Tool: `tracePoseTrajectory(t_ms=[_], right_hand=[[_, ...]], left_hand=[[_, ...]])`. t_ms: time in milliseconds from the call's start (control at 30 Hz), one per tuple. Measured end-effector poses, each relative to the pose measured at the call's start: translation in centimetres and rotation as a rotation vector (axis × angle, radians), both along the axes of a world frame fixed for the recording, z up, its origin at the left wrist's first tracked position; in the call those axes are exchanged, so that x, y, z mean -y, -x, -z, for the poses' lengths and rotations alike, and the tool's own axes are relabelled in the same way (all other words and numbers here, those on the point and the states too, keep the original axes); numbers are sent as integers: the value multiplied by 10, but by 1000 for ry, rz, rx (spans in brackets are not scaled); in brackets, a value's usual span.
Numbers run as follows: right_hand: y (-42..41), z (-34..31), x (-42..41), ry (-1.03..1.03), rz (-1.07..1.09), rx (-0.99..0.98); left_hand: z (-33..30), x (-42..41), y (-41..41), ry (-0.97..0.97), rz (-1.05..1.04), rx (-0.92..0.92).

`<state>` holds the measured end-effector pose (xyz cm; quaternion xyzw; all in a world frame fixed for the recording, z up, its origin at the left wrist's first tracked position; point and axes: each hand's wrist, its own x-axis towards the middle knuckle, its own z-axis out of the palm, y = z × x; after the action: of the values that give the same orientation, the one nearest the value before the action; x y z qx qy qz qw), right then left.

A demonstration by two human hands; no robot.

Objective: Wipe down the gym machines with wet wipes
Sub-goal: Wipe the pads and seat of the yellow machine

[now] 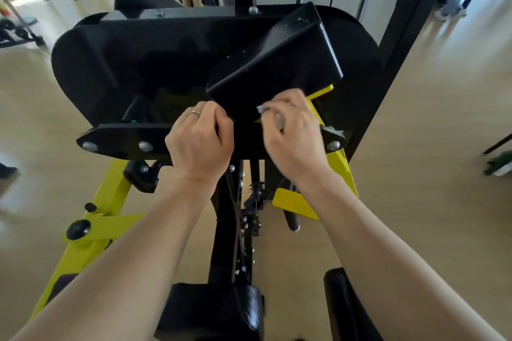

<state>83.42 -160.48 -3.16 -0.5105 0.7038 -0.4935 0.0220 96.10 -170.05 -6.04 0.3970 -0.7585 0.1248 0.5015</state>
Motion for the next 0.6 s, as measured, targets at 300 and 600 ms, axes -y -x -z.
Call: tracePoseTrajectory(t_ms=[300,600], right_hand=[[-12,-10,22,-209,-318,-27],[28,-32,-14,268,107,-68]], left_hand=[[2,3,0,41,-10,2],[0,2,-2,20,100,-44]])
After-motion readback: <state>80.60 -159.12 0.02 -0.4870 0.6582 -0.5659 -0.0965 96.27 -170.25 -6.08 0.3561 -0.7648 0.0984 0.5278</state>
